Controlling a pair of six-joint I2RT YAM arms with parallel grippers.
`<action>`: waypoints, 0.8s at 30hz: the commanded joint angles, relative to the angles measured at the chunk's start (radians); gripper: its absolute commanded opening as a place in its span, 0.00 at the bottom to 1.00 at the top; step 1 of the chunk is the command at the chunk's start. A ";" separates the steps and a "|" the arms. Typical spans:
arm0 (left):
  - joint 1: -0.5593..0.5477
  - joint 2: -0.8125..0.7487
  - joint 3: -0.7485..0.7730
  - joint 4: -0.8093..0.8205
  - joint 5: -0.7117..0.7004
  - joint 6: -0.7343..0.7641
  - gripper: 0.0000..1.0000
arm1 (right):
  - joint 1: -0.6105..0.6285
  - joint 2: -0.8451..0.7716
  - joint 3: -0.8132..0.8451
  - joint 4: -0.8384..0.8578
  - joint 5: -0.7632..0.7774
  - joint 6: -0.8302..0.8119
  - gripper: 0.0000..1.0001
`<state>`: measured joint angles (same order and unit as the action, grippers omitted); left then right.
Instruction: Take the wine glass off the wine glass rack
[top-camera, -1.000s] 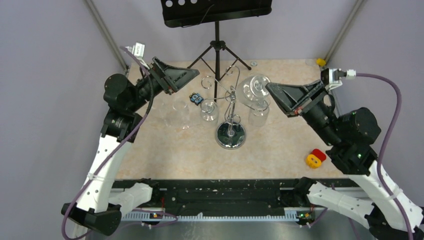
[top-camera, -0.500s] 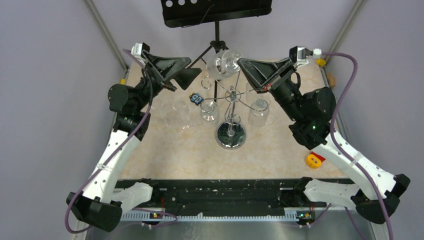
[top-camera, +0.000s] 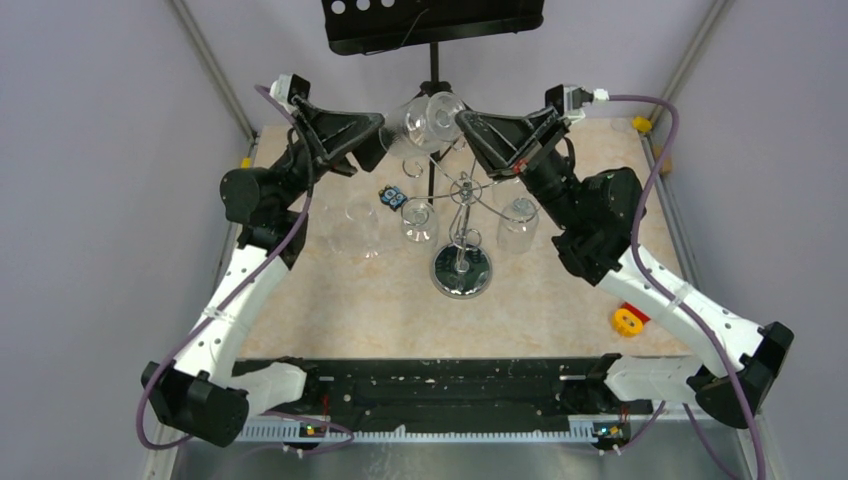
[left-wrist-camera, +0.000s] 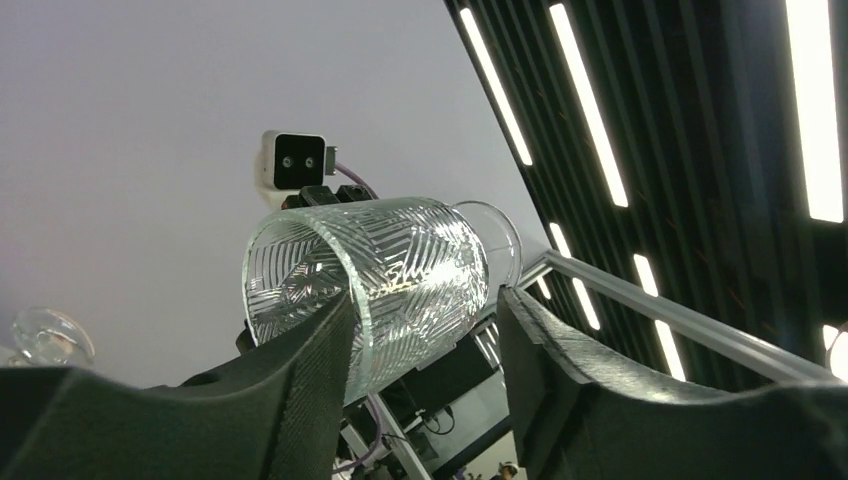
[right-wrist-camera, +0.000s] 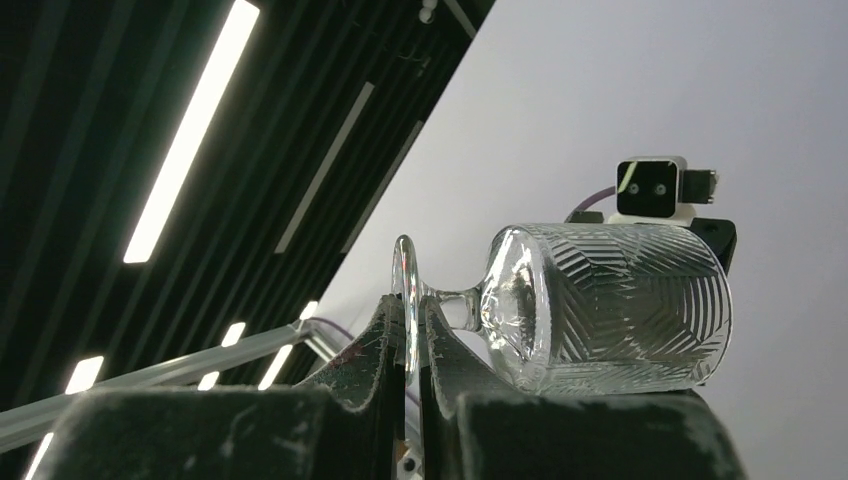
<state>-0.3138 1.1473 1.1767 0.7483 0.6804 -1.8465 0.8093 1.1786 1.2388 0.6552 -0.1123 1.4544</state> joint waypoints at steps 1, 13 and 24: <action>-0.004 -0.029 0.035 0.176 0.030 -0.062 0.52 | 0.002 -0.037 0.010 0.150 0.029 0.028 0.00; -0.008 -0.047 0.082 0.250 0.063 -0.035 0.28 | 0.002 -0.036 -0.105 0.270 0.052 0.139 0.00; -0.010 -0.061 0.105 0.252 0.108 -0.044 0.43 | 0.002 0.041 -0.157 0.458 0.036 0.296 0.00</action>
<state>-0.3164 1.1294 1.2270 0.8886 0.7589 -1.8786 0.8139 1.1809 1.0988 0.9478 -0.1074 1.6852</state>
